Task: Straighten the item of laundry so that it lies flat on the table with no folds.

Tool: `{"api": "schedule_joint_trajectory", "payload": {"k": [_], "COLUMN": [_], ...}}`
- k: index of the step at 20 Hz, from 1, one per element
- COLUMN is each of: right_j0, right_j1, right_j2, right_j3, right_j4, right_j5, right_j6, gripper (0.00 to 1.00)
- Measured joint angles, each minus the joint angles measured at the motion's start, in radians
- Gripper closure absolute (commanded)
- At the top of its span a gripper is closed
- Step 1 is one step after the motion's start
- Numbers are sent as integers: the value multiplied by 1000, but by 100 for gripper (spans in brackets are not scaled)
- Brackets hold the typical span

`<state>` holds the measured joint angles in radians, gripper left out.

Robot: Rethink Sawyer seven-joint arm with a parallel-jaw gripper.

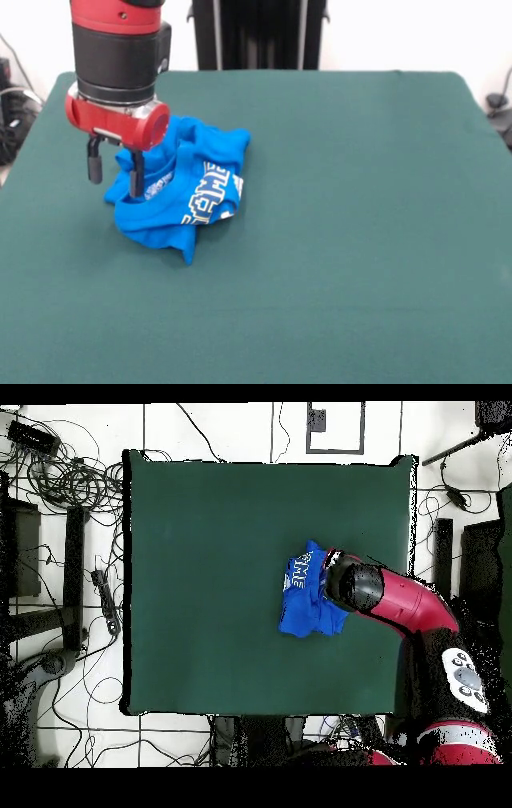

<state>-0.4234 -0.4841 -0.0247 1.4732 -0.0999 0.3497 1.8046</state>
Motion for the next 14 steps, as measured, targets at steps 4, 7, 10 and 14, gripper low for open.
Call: {"api": "schedule_joint_trajectory", "payload": {"k": [4,7,10,14], "right_j0": [6,11,12,12], "right_j1": [9,30,56,91], "right_j2": [-7,-11,-13,-14], "right_j3": [0,0,0,0], "right_j4": [3,8,15,22], "right_j5": [-18,-38,-55,-75], "right_j6": [0,0,0,0], "gripper": [0,0,0,0]}}
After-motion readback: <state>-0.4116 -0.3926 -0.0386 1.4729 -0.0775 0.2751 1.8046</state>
